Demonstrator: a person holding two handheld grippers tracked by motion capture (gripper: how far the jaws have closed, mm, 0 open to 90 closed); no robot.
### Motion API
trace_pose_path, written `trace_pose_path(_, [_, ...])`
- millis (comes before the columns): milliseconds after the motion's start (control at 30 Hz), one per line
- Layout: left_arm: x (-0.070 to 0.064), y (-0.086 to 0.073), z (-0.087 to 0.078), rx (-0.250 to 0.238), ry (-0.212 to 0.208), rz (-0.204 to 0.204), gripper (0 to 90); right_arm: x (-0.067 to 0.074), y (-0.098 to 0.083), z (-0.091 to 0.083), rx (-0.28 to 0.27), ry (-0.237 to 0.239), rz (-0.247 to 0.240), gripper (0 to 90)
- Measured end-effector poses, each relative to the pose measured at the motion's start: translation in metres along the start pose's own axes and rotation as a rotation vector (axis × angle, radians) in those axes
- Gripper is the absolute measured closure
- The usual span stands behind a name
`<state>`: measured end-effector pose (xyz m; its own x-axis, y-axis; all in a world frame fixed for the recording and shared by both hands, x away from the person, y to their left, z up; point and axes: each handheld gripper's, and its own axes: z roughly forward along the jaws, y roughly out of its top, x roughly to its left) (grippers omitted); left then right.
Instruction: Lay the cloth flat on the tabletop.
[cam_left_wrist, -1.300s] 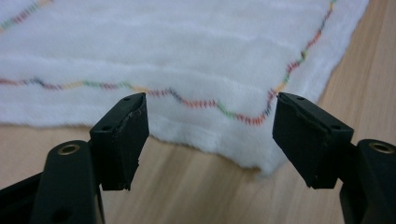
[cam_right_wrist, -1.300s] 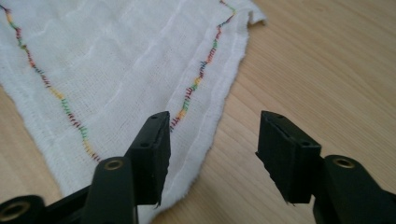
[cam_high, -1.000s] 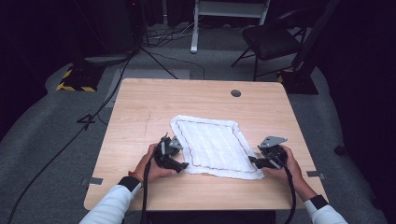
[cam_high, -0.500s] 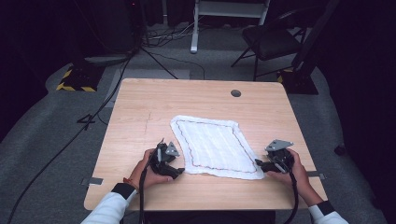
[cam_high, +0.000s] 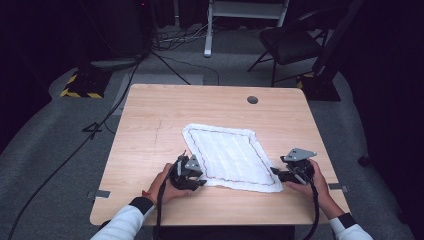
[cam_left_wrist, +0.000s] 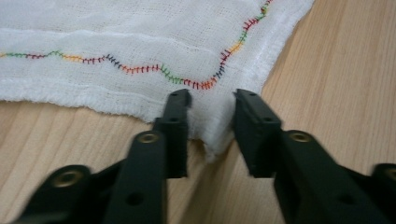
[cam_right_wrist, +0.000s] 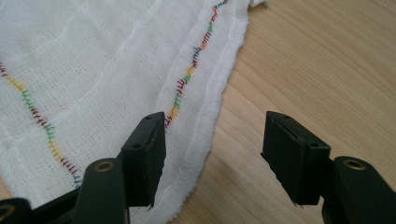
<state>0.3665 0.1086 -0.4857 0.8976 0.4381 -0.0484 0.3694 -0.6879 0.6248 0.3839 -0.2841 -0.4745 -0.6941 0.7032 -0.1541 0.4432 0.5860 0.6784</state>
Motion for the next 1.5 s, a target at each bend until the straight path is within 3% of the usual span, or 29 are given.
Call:
trace_pose_path(133, [0.005, -0.001, -0.001, 0.008, -0.011, 0.01, 84.6, -0.003, -0.001, 0.001, 0.019, 0.007, 0.005, 38.6])
trace_pose_path(167, [0.005, -0.001, -0.001, 0.013, -0.014, 0.015, 85.4, -0.003, -0.002, 0.001, 0.024, 0.01, 0.003, 38.2])
trace_pose_path(333, [0.003, -0.006, -0.007, 0.036, -0.034, 0.031, 86.8, -0.003, -0.009, -0.004, 0.044, 0.04, -0.001, 36.9])
trace_pose_path(467, [-0.003, -0.012, -0.013, 0.056, -0.054, 0.041, 86.9, 0.005, -0.018, -0.006, 0.077, 0.038, -0.026, 36.8])
trace_pose_path(600, [-0.011, -0.019, -0.02, 0.074, -0.064, 0.046, 86.9, 0.009, -0.023, -0.012, 0.076, 0.049, -0.022, 36.5])
trace_pose_path(833, [-0.015, -0.031, -0.031, 0.074, -0.078, 0.038, 86.5, 0.019, -0.031, -0.021, 0.087, 0.043, -0.047, 36.9])
trace_pose_path(933, [-0.017, -0.032, -0.036, 0.055, -0.073, 0.033, 85.0, 0.016, -0.032, -0.025, 0.058, 0.048, -0.021, 38.2])
trace_pose_path(1100, [-0.016, -0.031, -0.049, -0.002, -0.026, -0.014, 60.4, 0.013, -0.022, -0.03, -0.011, 0.047, -0.011, 39.9])
trace_pose_path(1200, [-0.008, -0.028, -0.054, -0.036, 0.011, -0.058, 45.7, 0.013, -0.017, -0.028, -0.037, 0.06, -0.011, 41.5])
trace_pose_path(1267, [0.001, -0.025, -0.053, -0.061, 0.066, -0.085, 33.8, 0.013, -0.014, -0.025, -0.077, 0.065, -0.025, 45.3])
trace_pose_path(1333, [0.011, -0.022, -0.051, -0.087, 0.094, -0.115, 29.0, 0.015, -0.01, -0.023, -0.091, 0.084, -0.027, 46.3])
trace_pose_path(1433, [0.027, -0.014, -0.044, -0.109, 0.156, -0.116, 27.3, 0.023, 0.001, -0.016, -0.102, 0.101, -0.065, 47.8])
trace_pose_path(1500, [0.04, -0.007, -0.038, -0.114, 0.172, -0.137, 25.1, 0.033, 0.011, -0.01, -0.107, 0.111, -0.089, 47.4])
